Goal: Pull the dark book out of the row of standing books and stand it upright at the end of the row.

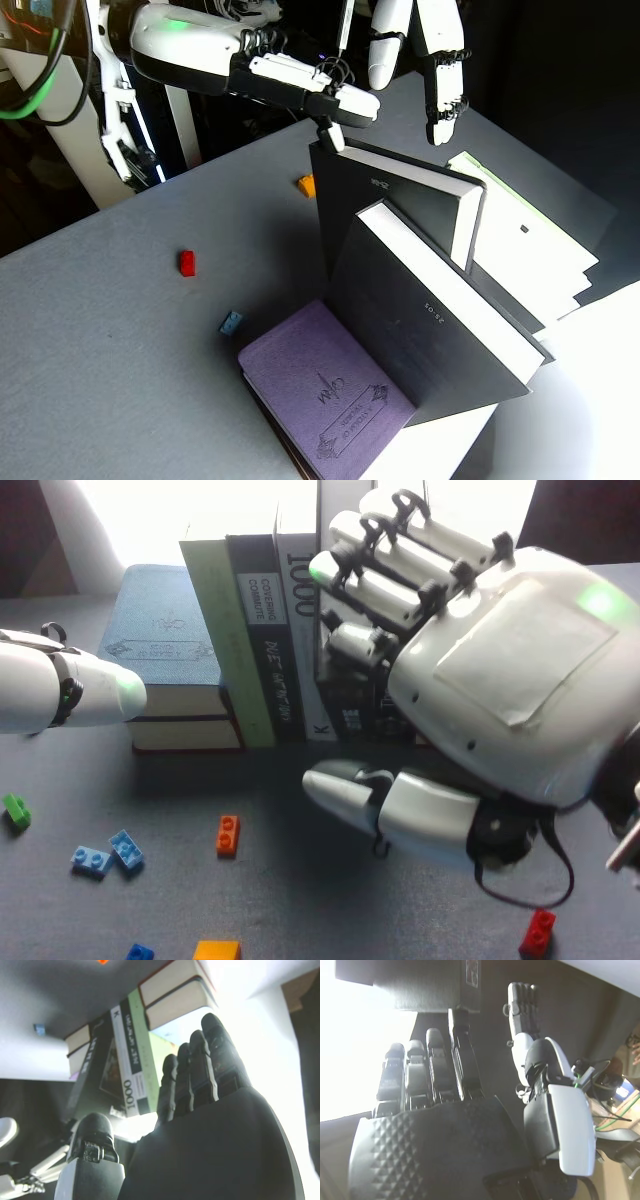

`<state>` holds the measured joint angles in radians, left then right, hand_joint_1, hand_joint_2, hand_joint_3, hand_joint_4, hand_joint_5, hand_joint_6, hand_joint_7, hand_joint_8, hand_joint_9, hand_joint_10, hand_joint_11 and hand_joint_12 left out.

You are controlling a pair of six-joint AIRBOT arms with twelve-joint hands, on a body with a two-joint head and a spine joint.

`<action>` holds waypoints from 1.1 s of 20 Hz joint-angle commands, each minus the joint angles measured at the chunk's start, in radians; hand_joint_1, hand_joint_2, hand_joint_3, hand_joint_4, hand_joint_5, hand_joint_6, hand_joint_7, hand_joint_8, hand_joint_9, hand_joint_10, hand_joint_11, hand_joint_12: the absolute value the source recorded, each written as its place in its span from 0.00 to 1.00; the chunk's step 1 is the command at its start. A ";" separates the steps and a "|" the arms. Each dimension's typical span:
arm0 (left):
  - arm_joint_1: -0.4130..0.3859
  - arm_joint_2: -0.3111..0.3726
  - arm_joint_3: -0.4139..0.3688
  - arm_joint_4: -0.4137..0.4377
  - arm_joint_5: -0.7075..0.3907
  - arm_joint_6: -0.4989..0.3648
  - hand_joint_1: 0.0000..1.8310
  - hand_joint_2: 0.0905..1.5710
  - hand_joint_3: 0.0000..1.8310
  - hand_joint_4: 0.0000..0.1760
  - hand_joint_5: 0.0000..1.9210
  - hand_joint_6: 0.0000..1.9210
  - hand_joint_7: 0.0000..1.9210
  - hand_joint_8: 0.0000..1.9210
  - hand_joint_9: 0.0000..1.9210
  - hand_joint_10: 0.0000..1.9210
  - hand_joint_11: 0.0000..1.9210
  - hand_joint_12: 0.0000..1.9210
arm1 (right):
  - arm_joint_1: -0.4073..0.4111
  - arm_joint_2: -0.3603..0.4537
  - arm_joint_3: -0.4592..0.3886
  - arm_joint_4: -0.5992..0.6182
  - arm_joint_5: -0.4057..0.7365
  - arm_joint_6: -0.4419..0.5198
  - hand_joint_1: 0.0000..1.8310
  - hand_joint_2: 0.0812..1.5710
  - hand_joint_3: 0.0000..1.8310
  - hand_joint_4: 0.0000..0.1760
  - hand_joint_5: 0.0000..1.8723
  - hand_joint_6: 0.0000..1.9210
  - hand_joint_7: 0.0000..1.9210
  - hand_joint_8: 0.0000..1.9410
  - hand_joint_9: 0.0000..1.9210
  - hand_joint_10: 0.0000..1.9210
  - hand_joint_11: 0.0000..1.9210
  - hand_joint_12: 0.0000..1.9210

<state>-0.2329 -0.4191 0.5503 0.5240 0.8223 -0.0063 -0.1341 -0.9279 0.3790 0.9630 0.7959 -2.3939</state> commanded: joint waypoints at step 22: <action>-0.017 0.008 0.003 0.040 -0.063 -0.004 0.00 0.77 0.00 0.09 0.09 0.01 0.09 0.00 0.10 0.00 0.08 0.17 | -0.098 0.023 -0.131 0.135 -0.040 -0.158 0.00 0.77 0.00 0.00 0.25 0.32 0.05 0.00 0.00 0.00 0.00 0.00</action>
<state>-0.2340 -0.4191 0.5503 0.5243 0.8227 -0.0063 -0.2447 -0.9134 0.2550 1.1442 0.7193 -2.5526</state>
